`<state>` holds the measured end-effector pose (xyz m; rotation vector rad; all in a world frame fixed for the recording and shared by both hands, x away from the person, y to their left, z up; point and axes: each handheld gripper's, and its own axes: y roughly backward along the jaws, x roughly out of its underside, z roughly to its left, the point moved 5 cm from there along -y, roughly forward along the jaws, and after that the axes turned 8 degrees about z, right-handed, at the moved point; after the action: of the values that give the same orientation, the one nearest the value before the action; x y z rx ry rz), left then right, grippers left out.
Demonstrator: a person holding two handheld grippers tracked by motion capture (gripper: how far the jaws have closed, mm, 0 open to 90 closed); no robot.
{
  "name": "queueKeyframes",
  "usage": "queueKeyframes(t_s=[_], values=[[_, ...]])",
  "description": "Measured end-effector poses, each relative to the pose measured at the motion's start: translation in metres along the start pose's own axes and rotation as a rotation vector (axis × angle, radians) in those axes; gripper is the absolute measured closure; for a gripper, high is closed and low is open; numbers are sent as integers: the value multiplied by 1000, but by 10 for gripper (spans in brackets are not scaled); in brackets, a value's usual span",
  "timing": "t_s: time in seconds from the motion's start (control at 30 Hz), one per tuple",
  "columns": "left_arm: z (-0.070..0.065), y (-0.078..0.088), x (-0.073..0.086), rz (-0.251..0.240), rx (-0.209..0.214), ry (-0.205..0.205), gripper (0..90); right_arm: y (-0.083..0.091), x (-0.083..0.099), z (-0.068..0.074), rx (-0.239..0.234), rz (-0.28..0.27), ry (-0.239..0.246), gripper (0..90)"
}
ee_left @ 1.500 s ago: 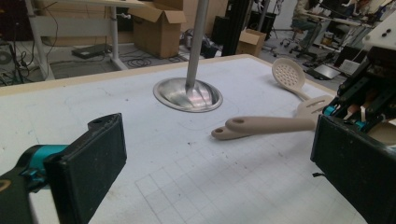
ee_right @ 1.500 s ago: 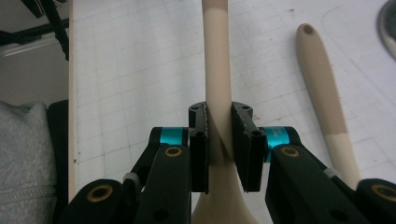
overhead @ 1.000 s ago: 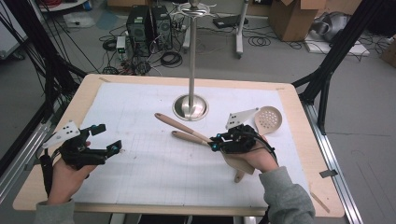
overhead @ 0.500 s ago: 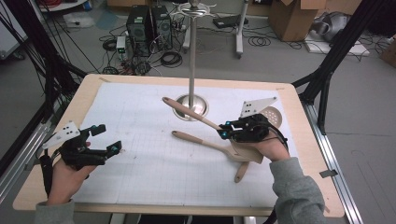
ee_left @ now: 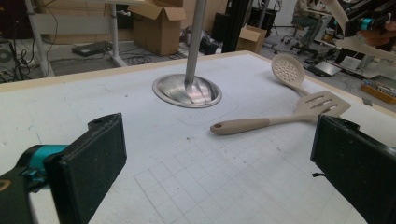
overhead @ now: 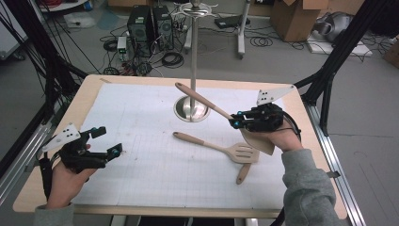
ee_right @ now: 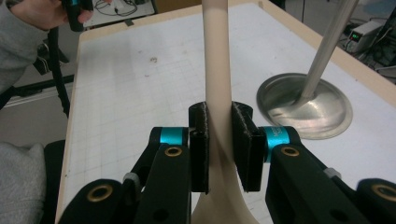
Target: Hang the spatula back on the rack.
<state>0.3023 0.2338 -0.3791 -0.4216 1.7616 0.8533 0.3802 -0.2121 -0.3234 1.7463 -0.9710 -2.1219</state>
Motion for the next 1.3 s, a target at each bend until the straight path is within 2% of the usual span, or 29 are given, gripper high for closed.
queueKeyframes(t_s=[0.1,0.2,0.3,0.67,0.97,1.13,1.3], values=[[0,0,0,2,-1,0,39,4,-1,-3,5,-6,-6,781],[0,1,1,2,-2,1,39,13,-4,-11,41,-33,-28,782],[0,2,2,6,-4,0,39,20,-6,-16,52,-46,-41,781],[0,5,4,9,-8,-1,39,40,-14,-29,108,-88,-54,782],[0,6,4,8,-9,2,39,55,-25,-33,145,-124,-54,782],[-1,7,4,7,-10,1,39,67,-31,-37,177,-168,-64,782],[-1,8,5,3,-11,4,39,76,-36,-41,193,-190,-84,782]])
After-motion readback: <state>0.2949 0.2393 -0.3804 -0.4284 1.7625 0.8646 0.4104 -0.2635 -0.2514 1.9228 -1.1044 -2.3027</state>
